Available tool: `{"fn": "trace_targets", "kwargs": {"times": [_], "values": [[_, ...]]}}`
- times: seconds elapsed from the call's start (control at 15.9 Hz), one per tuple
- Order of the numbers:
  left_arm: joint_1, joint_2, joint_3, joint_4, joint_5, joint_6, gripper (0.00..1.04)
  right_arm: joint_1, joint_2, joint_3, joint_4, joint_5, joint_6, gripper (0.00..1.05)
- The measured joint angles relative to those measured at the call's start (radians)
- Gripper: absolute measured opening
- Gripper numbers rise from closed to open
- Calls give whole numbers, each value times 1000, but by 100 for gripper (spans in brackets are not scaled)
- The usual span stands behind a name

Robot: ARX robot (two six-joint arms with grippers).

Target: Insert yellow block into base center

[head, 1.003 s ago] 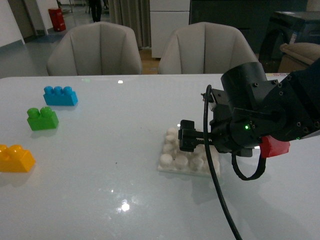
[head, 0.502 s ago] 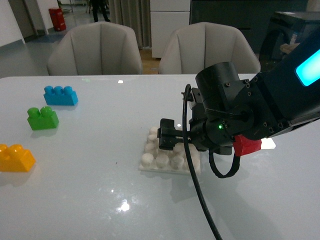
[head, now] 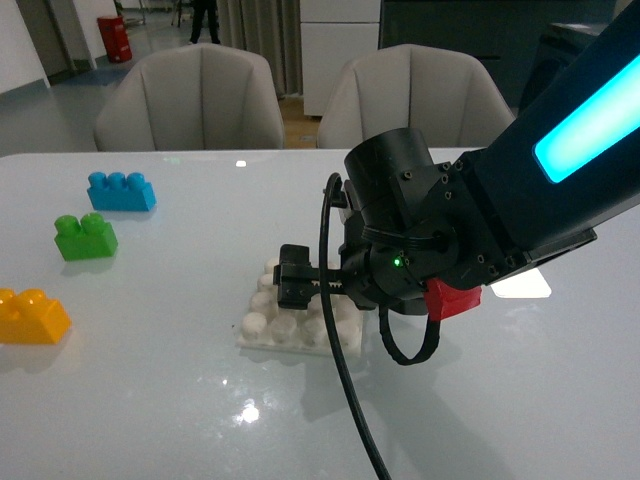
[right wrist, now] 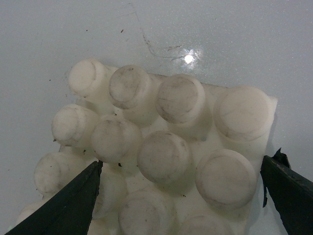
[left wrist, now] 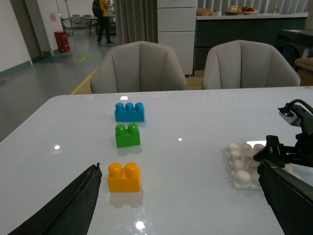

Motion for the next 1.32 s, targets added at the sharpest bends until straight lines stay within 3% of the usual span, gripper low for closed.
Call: {"fn": "trace_targets", "kwargs": {"times": [0.38,0.63,0.94,1.13,1.25,1.32], "values": [[0,0,0,0,0,0,98,-16,-39,-65,45,5,16,98],[0,0,0,0,0,0,98,-64,-202,-208,172,40,67,98],[0,0,0,0,0,0,98,-170,-687,-610,409,131,17,98],[0,0,0,0,0,0,98,-174,-1044,-833,393,154,-37,98],[0,0,0,0,0,0,98,-229,-1355,-986,309,168,-119,97],[0,0,0,0,0,0,98,-285,-1513,-1065,273,209,-204,85]]}}
